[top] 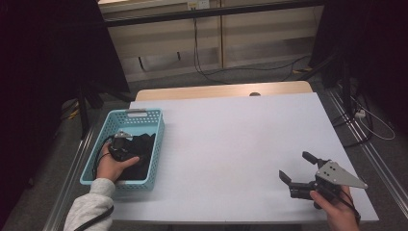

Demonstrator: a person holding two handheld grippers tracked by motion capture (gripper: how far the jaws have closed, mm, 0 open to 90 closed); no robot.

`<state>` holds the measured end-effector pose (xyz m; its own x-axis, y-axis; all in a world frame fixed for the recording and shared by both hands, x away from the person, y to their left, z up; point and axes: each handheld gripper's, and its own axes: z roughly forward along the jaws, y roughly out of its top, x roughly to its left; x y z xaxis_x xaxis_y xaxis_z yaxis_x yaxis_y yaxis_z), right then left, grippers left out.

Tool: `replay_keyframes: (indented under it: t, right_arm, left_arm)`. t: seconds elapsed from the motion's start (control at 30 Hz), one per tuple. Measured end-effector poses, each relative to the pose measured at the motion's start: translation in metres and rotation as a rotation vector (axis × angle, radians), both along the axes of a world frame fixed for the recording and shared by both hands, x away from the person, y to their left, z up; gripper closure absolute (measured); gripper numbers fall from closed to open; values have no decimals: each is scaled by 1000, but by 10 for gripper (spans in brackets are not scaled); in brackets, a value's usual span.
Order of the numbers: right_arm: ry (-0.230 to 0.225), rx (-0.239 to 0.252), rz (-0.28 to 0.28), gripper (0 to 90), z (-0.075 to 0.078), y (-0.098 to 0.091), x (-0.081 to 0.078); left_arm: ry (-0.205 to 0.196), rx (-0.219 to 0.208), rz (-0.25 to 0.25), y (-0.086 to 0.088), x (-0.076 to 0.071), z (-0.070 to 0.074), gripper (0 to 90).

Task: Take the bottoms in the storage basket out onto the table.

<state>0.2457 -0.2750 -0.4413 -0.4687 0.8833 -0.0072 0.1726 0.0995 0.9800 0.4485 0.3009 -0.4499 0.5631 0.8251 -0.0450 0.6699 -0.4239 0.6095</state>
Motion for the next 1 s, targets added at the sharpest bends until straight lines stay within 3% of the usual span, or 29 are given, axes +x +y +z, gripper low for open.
replay_keyframes:
  t: [0.17,0.37,0.87,1.0]
  right_arm:
    - [-1,1,2,3,0,0,0]
    - [-1,1,3,4,0,0,-1]
    - [2,-2,5,3,0,1,0]
    - [2,-5,3,3,0,1,0]
  left_arm:
    - [-9,-4,38,0,0,-2,0]
    - [-12,3,48,0,-1,-2,0]
    - [20,4,72,-5,-2,-1,14]
    - [31,-4,77,-6,-3,1,72]
